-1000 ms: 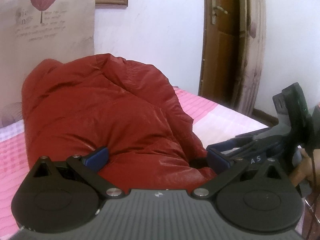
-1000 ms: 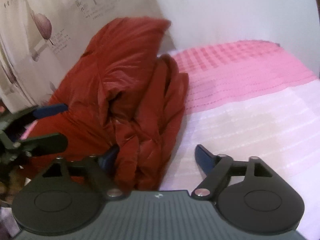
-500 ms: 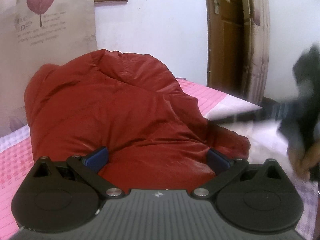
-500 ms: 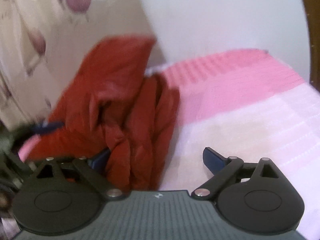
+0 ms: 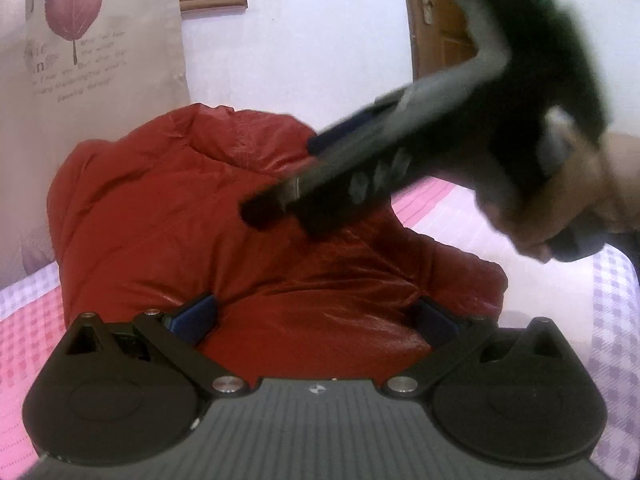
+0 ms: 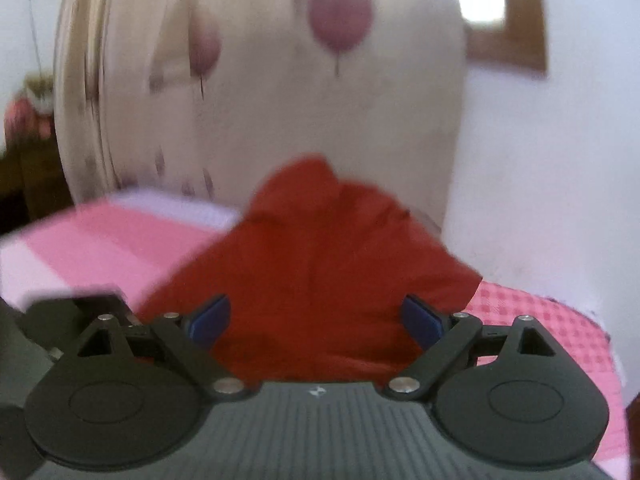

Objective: Fold large clothes

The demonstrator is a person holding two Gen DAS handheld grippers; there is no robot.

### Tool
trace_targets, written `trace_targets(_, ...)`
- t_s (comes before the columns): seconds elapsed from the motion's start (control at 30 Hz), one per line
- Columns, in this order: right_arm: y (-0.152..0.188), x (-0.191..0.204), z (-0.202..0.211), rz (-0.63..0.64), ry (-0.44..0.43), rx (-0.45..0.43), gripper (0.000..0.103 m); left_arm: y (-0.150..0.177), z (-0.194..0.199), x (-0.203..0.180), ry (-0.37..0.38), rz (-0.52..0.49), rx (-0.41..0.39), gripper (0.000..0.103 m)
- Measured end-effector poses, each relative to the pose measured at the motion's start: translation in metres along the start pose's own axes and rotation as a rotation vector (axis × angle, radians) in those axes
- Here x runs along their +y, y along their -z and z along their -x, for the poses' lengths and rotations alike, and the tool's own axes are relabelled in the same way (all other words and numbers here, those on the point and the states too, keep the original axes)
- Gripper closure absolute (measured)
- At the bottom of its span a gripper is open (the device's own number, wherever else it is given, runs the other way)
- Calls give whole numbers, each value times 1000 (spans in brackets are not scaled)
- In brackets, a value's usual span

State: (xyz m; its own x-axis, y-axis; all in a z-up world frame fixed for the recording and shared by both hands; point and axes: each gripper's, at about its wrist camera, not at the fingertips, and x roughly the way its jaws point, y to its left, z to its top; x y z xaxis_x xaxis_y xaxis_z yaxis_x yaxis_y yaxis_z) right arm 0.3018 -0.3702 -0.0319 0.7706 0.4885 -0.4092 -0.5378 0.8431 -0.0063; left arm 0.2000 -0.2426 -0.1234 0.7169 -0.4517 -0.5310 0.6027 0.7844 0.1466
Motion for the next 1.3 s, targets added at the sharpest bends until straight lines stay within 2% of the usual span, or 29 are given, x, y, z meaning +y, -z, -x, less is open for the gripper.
trace_targets(0.1, 14, -7, -15, 16, 36, 58, 10, 1, 0, -2, 8, 2, -2, 0)
trace_targets(0.17, 25, -18, -17, -58, 26, 66, 10, 1, 0, -3, 14, 3, -1, 0)
trace_targets(0.23, 36, -26, -19, -95, 36, 75, 4, 2, -1, -5, 21, 2, 2, 0)
trace_targets(0.3, 49, -38, -23, -188, 17, 92, 0, 4, -1, -5, 28, -2, 0, 0)
trace_targets(0.4, 65, -44, -26, -261, 0, 78, 0, 4, -2, -3, 34, 13, -1, 0)
trace_targets(0.43, 70, -44, -27, -279, -1, 69, 0, 2, 0, 0, 51, 31, -9, 0)
trace_targets(0.5, 80, -50, -29, -351, -24, 63, 0, 2, 18, 11, 108, 82, -85, 0)
trace_targets(0.57, 86, -57, -29, -415, -45, 59, 0, 0, 38, 30, 91, 163, -146, 0)
trace_targets(0.63, 87, -61, -27, -439, -55, 68, 0, -1, 56, 58, 113, 276, -185, 0)
trace_targets(0.73, 82, -61, -28, -438, -53, 81, 0, -2, 73, 102, 54, 383, -226, 0)
trace_targets(0.83, 79, -64, -29, -460, -62, 90, 0, 3, 63, 136, 58, 462, -160, 0)
trace_targets(0.93, 77, -66, -33, -503, -84, 106, 0, 19, 33, 165, 99, 584, -9, 0)
trace_targets(1.03, 77, -68, -30, -525, -93, 108, 0, 38, 2, 182, 191, 694, 104, 0)
trace_targets(1.1, 78, -70, -26, -542, -103, 118, 0, 46, -15, 192, 297, 760, 123, 0)
trace_targets(1.17, 81, -73, -21, -563, -118, 133, 0, 44, -28, 197, 333, 754, 135, 0)
trace_targets(1.3, 86, -81, -9, -576, -146, 164, 0, 38, -41, 197, 376, 677, 140, 0)
